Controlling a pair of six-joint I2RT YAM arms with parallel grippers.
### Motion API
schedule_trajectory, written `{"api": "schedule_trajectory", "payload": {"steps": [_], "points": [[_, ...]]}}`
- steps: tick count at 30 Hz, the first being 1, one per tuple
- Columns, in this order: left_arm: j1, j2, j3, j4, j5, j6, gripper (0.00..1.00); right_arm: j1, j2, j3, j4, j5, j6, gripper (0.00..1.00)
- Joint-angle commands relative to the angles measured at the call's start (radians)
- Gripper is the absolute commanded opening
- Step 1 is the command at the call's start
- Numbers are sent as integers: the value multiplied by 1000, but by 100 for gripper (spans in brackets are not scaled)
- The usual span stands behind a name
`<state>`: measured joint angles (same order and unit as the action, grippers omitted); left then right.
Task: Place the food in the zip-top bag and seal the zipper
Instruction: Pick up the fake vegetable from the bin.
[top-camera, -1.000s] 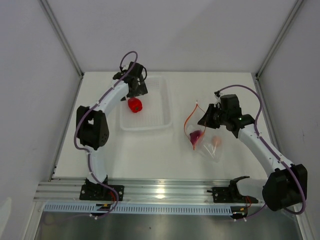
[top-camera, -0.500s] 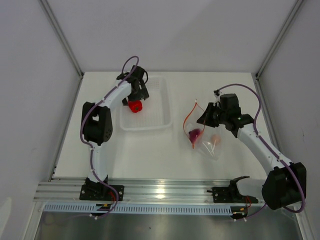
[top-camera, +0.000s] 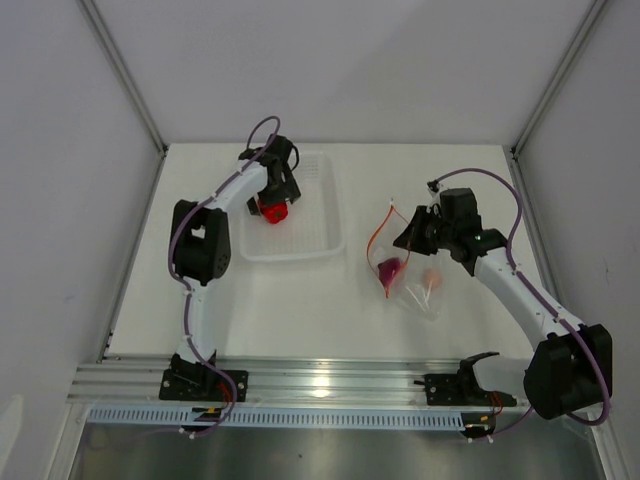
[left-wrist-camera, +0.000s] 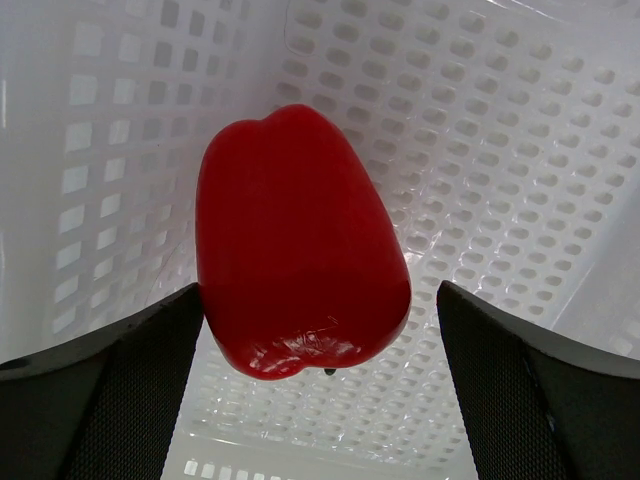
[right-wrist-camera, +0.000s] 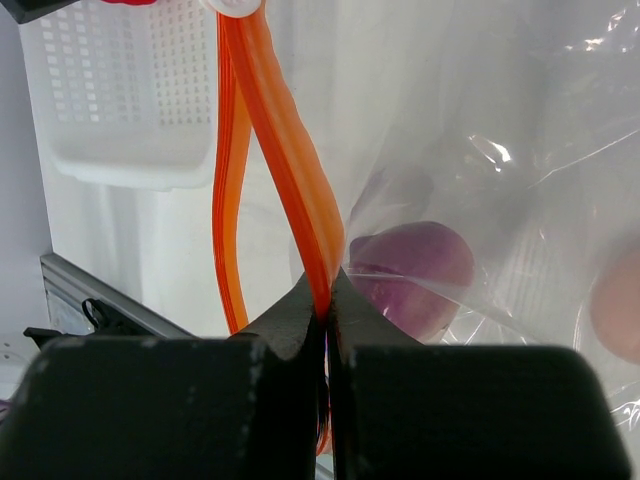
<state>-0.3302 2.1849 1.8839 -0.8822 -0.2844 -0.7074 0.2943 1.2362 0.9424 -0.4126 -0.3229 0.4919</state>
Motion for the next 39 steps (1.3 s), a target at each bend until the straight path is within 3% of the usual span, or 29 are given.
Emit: {"api": "schedule_trajectory", "payload": {"steps": [1,12,17,20,21,26,29,30,35,36,39], "points": [[6,-1,23,-8,-9,-32,99,-4,-7,-10,38,-2,-21,0],[8,23,12,25,-30,-26,99,-3,-7,-13,40,4,-19,0],[8,-2,-38,69,-32,-32,93,-3,2,-5,46,-5,-13,0],[8,-5,-45,88,-21,-23,85,-1,-1,6,35,-2,-15,0],[8,-7,-42,95,-18,-20,78,-3,-1,9,32,1,-16,0],[8,-11,-72,129,8,-14,68,-3,-12,24,12,10,-21,0],[8,-14,-86,150,28,0,49,-3,-11,29,5,8,-21,0],[8,-31,-100,164,36,11,39,-1,-7,33,1,8,-19,0],[5,-131,-196,230,56,31,18,6,-7,49,-9,12,-9,0],[2,-154,-206,239,63,39,9,9,-6,55,-12,13,-1,0],[-16,-264,-270,272,88,52,1,20,0,76,-44,25,2,0]]}}
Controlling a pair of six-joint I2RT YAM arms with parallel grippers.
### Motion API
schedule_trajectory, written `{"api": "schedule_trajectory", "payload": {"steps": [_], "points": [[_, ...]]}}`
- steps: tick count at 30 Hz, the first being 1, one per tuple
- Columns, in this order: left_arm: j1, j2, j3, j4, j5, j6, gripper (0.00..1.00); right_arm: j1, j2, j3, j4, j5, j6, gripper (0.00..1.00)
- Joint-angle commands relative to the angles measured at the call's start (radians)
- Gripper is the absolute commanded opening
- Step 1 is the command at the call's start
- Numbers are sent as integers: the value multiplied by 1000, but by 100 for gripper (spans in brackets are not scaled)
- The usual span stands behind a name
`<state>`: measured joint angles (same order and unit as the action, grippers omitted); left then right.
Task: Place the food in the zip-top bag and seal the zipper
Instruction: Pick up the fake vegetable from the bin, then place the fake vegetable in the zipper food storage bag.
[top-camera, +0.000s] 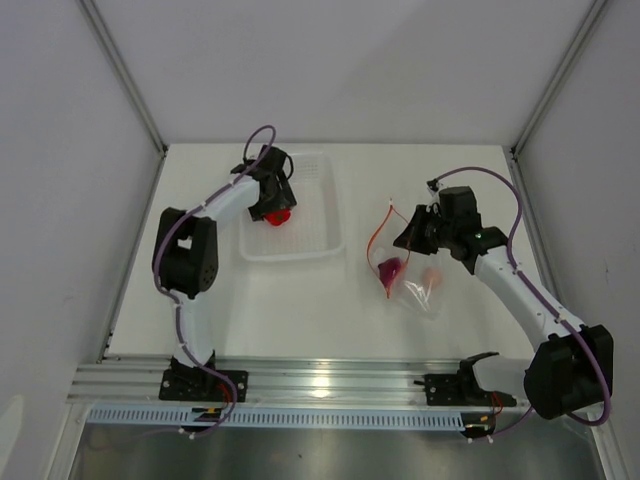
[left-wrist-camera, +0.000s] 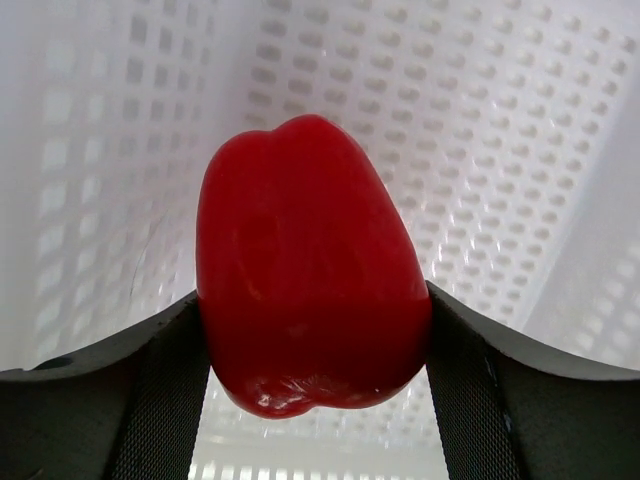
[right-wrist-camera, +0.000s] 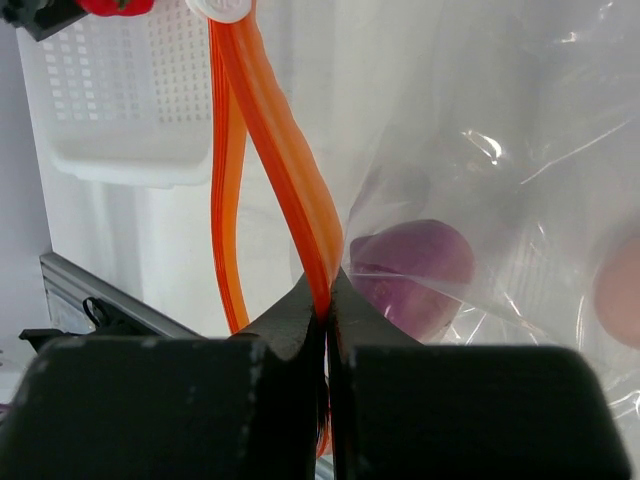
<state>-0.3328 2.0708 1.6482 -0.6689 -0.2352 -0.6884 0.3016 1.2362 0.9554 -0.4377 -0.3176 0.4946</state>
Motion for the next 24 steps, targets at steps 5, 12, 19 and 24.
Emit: {"api": "schedule_trajectory", "payload": {"steps": [5,12,19,24], "points": [[-80,-410,-209,182,163,85,1,33,20,115,-88,52,7,0],[-196,-682,-405,414,561,159,1,67,19,135,-127,54,36,0],[-325,-788,-551,754,861,104,1,128,-6,112,-122,29,91,0],[-402,-784,-619,910,941,61,1,163,-23,111,-102,-6,136,0]]}}
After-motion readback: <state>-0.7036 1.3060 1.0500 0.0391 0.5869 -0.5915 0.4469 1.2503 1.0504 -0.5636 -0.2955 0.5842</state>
